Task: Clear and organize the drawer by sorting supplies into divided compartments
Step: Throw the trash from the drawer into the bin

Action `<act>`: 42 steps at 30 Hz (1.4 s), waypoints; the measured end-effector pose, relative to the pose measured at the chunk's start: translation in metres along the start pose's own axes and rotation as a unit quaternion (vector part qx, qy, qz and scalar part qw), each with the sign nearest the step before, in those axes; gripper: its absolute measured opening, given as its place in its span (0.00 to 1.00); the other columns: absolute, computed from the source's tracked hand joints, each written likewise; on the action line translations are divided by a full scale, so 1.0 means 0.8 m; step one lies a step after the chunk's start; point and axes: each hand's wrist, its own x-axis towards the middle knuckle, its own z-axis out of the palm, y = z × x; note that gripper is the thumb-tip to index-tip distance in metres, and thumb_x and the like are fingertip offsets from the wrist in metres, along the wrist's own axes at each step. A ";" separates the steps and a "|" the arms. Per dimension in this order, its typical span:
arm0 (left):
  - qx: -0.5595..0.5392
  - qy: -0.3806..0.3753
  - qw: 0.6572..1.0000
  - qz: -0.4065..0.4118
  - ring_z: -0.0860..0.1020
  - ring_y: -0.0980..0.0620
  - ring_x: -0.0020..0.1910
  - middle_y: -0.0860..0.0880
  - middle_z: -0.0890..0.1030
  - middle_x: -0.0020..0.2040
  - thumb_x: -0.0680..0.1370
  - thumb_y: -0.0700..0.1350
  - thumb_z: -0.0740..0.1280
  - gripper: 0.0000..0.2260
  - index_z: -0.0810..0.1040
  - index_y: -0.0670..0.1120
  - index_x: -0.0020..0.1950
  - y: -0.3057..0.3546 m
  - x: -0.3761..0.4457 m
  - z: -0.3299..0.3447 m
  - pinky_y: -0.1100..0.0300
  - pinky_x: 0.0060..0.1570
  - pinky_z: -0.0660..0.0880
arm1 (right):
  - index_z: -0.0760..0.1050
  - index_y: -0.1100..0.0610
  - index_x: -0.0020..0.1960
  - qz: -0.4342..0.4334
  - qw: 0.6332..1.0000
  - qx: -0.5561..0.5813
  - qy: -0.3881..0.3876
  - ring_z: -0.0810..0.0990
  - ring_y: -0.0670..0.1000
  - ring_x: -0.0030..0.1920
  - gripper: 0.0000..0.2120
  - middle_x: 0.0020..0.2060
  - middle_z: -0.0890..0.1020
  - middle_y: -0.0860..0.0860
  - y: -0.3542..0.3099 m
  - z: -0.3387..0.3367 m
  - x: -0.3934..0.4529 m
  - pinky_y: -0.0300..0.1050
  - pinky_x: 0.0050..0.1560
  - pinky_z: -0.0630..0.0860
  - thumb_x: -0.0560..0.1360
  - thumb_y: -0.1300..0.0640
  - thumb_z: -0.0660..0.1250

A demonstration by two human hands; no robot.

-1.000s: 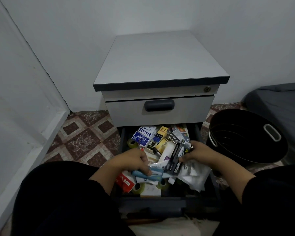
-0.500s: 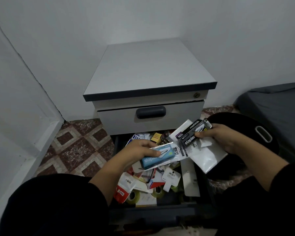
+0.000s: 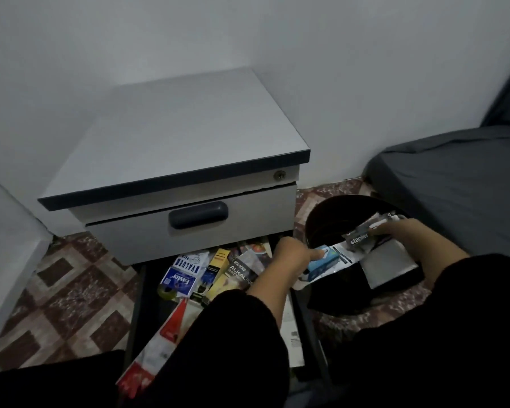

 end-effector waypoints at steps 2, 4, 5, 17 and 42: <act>-0.005 -0.001 1.000 -0.018 0.77 0.42 0.56 0.40 0.77 0.61 0.73 0.51 0.73 0.27 0.73 0.36 0.65 0.003 0.018 0.027 0.53 0.49 0.74 | 0.71 0.64 0.62 0.039 0.998 -0.041 -0.017 0.78 0.58 0.45 0.23 0.48 0.78 0.60 -0.001 0.003 0.005 0.50 0.46 0.77 0.70 0.61 0.73; -0.021 -0.009 1.000 -0.015 0.76 0.40 0.58 0.37 0.75 0.63 0.77 0.54 0.68 0.27 0.71 0.35 0.66 0.007 0.029 0.047 0.49 0.55 0.75 | 0.69 0.65 0.63 0.082 0.991 -0.092 -0.045 0.75 0.62 0.58 0.21 0.56 0.75 0.59 -0.014 0.008 -0.014 0.53 0.55 0.73 0.75 0.57 0.69; -0.030 -0.020 0.999 -0.017 0.76 0.39 0.60 0.37 0.75 0.64 0.78 0.56 0.65 0.27 0.70 0.36 0.67 0.009 0.032 0.053 0.49 0.58 0.74 | 0.68 0.66 0.64 0.081 0.987 -0.125 -0.061 0.72 0.62 0.61 0.20 0.59 0.73 0.59 -0.018 0.011 -0.018 0.52 0.56 0.70 0.77 0.57 0.67; -0.147 -0.025 0.989 0.007 0.74 0.50 0.45 0.46 0.74 0.45 0.82 0.47 0.60 0.06 0.74 0.46 0.52 -0.010 -0.007 0.008 0.58 0.47 0.73 | 0.68 0.62 0.70 0.007 0.859 -0.439 -0.263 0.74 0.49 0.52 0.18 0.65 0.73 0.55 -0.028 0.076 -0.084 0.34 0.25 0.71 0.80 0.66 0.57; 0.077 0.229 0.970 0.017 0.79 0.48 0.48 0.44 0.79 0.55 0.75 0.38 0.64 0.15 0.75 0.46 0.61 -0.201 -0.130 -0.168 0.50 0.50 0.79 | 0.69 0.58 0.41 -0.152 0.870 -0.456 -0.111 0.79 0.54 0.42 0.07 0.41 0.77 0.53 0.030 0.192 -0.194 0.43 0.36 0.74 0.76 0.61 0.63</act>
